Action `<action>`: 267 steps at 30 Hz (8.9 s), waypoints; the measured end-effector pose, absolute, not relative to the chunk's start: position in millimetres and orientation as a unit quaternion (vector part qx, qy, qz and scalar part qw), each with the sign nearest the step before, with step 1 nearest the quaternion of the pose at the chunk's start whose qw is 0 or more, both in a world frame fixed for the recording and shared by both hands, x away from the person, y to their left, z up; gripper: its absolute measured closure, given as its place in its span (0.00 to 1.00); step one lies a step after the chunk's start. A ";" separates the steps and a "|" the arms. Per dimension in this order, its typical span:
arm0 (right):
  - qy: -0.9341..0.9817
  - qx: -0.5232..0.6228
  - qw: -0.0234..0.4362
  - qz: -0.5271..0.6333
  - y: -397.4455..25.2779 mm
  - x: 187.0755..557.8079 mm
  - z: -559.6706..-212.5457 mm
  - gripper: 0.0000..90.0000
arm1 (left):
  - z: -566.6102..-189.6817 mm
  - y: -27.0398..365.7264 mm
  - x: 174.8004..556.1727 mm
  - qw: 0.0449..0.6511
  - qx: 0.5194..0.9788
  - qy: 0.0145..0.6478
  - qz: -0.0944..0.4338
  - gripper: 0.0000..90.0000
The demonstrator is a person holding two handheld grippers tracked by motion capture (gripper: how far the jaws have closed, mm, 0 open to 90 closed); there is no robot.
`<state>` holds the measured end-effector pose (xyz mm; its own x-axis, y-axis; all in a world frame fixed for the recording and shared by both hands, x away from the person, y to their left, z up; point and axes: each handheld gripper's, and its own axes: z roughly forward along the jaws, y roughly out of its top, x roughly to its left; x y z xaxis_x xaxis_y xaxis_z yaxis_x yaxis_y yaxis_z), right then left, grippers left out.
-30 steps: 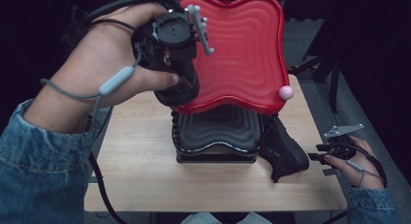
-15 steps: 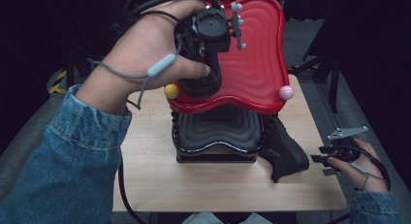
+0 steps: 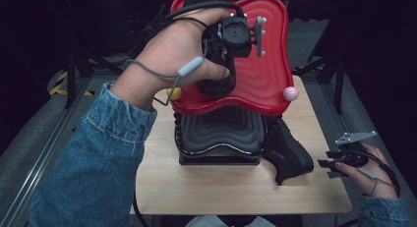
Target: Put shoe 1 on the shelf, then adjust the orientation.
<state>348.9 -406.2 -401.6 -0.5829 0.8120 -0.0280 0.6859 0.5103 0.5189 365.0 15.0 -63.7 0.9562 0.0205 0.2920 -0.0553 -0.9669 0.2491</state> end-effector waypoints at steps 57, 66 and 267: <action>0.862 0.438 0.123 0.224 -400.7 350.5 -406.9 0.51 | -74.0 34.2 374.1 0.173 0.972 0.047 0.149 0.53; 0.862 0.437 0.124 0.224 -399.9 349.3 -405.5 0.51 | -58.0 45.6 358.5 0.194 0.968 0.049 0.152 0.49; 0.923 0.330 -0.016 0.195 -333.1 356.3 -384.4 0.73 | -382.6 225.2 370.8 0.286 0.905 0.314 0.029 0.43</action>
